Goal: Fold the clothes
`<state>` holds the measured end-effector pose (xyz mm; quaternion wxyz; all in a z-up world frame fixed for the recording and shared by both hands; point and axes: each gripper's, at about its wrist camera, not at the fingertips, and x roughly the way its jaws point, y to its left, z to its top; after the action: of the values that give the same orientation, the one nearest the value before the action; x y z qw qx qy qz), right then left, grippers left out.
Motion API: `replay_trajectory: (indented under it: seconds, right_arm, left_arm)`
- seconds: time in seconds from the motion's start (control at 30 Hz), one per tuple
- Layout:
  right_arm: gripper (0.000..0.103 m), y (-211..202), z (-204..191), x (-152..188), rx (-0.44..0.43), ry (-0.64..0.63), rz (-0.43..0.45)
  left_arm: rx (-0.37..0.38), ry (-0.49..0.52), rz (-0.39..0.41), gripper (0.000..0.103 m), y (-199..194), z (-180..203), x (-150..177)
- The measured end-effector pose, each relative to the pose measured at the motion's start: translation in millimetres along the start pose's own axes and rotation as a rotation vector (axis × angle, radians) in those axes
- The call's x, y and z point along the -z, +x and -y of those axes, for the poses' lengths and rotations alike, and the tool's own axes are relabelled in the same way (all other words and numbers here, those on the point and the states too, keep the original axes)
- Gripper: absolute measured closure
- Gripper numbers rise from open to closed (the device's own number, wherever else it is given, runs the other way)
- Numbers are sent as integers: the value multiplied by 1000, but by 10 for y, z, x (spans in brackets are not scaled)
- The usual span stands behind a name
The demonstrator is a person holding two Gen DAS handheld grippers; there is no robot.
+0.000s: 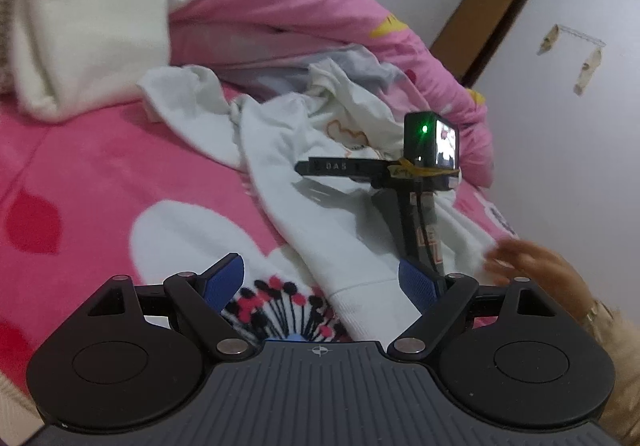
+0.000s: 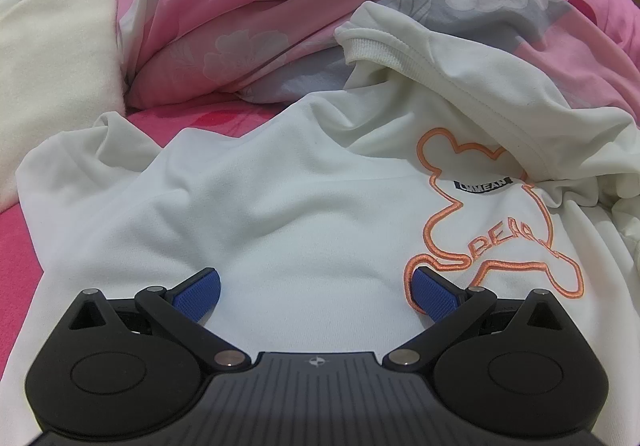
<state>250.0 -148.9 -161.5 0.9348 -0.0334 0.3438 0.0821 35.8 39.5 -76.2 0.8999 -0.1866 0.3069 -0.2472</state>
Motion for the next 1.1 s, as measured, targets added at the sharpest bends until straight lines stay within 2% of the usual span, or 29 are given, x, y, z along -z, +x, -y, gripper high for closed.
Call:
replay_trajectory:
  seconds: [0.17,0.3,0.5,0.67,0.8,0.87,0.93,1.1]
  right_arm:
    - [0,0,1,1,0,-2,1]
    - [0,1,1,2,0,-3,2]
    - [0,1,-12,6,4,-6,5]
    - [0,-5,7,-1,-4,3,3]
    - [0,-54,23,-72,-10,-17,-33]
    - [0,-204,58,-70,2,-10,-18]
    - [0,-485,115,-30,5,4,35]
    - [0,-1556,457,249,19,105,200]
  left_arm:
    - [54,64,-71,19,402,-66,-63]
    - [115,51,-98,19,551,-158,-49]
    - [158,76,-77,19,517,-225,30]
    - [166,50,-56,19,511,-241,48]
    - [165,32,-38,19,492,-252,64]
    - [169,23,-29,19,475,-265,73]
    - [174,11,-22,19,465,-280,74]
    - [186,-24,-14,19,448,-305,58]
